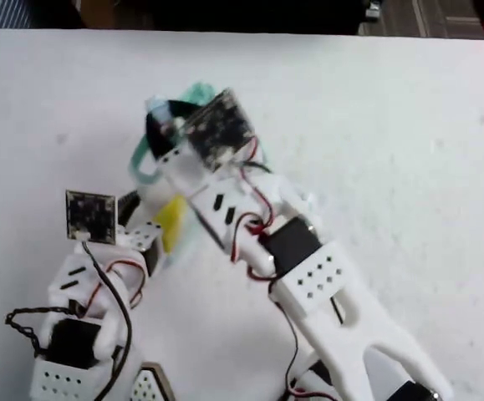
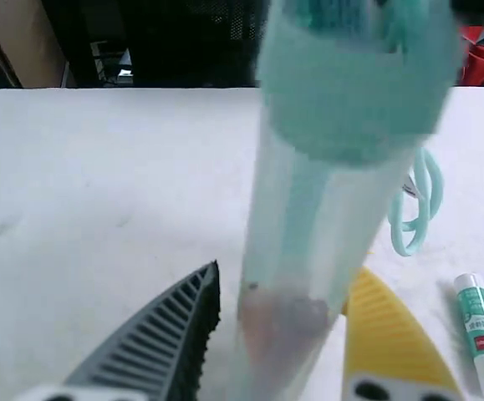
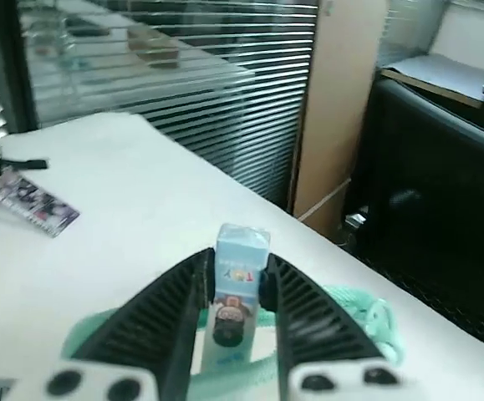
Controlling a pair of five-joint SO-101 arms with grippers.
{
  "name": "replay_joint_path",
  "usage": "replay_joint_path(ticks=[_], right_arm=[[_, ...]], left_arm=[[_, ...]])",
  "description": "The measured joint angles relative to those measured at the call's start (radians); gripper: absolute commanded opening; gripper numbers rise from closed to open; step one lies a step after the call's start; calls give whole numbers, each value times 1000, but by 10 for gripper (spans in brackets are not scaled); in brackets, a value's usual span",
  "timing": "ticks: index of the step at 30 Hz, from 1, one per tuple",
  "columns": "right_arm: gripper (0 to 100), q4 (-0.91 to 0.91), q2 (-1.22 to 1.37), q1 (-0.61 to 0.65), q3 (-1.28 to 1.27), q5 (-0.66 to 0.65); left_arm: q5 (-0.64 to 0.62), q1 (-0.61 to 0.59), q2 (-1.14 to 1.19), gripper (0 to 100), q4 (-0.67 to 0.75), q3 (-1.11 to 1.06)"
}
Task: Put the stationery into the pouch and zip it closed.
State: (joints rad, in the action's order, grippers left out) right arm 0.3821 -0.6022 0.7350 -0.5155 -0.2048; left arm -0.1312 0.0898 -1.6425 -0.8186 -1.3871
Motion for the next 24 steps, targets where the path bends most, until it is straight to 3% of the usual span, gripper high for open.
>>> replay_joint_path(ticks=[3, 10, 17, 20, 24], right_arm=[[265, 6, -2, 11, 0, -14], [192, 20, -38, 11, 0, -18], [188, 78, -186, 8, 0, -18], [188, 87, -244, -40, 2, -3], [188, 109, -269, -158, 28, 123]], left_arm=[[-2, -3, 0, 245, 0, 0], [-2, -8, 0, 244, 0, 0], [-2, -9, 0, 206, 0, 0], [-2, -9, 0, 184, 0, 0], [-5, -8, 0, 181, 0, 0]])
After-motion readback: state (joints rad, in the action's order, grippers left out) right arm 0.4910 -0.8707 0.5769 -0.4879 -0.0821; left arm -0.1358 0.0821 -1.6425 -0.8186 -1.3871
